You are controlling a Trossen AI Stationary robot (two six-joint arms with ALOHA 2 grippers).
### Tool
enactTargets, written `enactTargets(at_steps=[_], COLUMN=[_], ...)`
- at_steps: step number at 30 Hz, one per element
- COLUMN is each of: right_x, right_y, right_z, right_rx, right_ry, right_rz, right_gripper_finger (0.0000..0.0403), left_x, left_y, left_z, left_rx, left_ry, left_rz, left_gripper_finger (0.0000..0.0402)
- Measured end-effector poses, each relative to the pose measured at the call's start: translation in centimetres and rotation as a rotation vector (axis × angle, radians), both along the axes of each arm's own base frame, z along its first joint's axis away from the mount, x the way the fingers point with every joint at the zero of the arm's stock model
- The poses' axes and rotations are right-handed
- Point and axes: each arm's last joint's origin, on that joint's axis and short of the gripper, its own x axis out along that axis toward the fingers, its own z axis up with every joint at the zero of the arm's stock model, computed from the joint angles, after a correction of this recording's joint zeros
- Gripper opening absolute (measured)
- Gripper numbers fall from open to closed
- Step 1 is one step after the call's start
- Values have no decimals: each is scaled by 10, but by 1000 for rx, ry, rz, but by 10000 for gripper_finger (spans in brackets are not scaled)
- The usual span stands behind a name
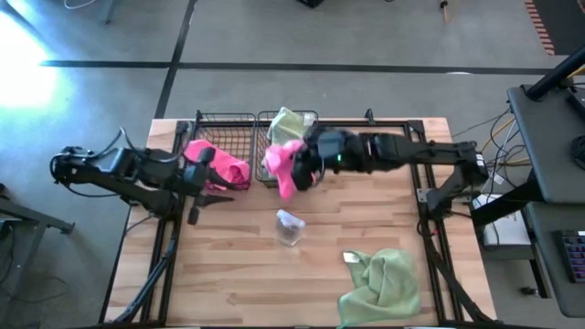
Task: Sort microfiber towel by color & place in baskets
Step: Put the pink microfiber towel into the left black wire basket
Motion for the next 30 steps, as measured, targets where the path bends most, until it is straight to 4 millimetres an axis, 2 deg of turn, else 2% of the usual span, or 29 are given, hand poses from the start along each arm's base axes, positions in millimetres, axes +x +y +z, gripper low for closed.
enactTargets(at_steps=[5, 10, 17, 21, 30], right_x=[10, 35, 63, 75, 125], right_y=[-34, -60, -97, -115, -132], right_z=[5, -8, -32, -34, -40], right_rx=[12, 43, 84, 119, 154], right_ry=[-111, -192, -276, -313, -374], right_rz=[24, 96, 160, 171, 327], right_gripper_finger=[9, 9, 9, 9, 9], left_x=[-21, -40, -57, -68, -100], left_y=[7, 11, 18, 21, 28], left_z=[29, 48, 45, 44, 48], left_rx=[124, 174, 244, 256, 239], left_ry=[-7, 14, 80, 77, -1], left_rz=[15, 4, 88, 112, 127], left_gripper_finger=[116, 116, 116, 116, 116])
